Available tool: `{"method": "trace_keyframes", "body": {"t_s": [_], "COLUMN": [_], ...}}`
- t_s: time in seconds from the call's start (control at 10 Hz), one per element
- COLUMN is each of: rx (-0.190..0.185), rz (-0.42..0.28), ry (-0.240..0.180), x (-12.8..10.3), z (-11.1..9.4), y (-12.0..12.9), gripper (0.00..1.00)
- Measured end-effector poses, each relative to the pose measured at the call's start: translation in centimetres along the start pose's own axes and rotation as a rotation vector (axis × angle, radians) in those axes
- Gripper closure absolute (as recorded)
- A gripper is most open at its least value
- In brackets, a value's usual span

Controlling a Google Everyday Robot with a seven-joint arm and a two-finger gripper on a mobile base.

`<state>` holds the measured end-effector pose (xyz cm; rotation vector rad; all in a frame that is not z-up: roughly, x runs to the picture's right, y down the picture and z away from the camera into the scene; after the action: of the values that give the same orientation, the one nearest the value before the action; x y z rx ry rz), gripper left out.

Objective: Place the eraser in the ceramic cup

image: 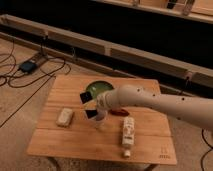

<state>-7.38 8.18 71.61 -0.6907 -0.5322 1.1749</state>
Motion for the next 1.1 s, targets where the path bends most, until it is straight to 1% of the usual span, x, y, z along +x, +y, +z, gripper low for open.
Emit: {"method": "trace_keyframes", "body": {"t_s": [0.2, 0.3, 0.6, 0.8, 1.1], "rx": [0.003, 0.004, -0.001, -0.009, -0.020], "rz": [-0.016, -0.022, -0.061, -0.087, -0.101], "ry": [0.010, 0.013, 0.024, 0.017, 0.003], "x": [0.0, 0.0, -0.1, -0.1, -0.2], "z": [-0.2, -0.3, -0.9, -1.6, -2.5], "y": [0.0, -0.1, -0.1, -0.1, -0.2], "gripper": [0.24, 0.21, 0.20, 0.20, 0.20]}}
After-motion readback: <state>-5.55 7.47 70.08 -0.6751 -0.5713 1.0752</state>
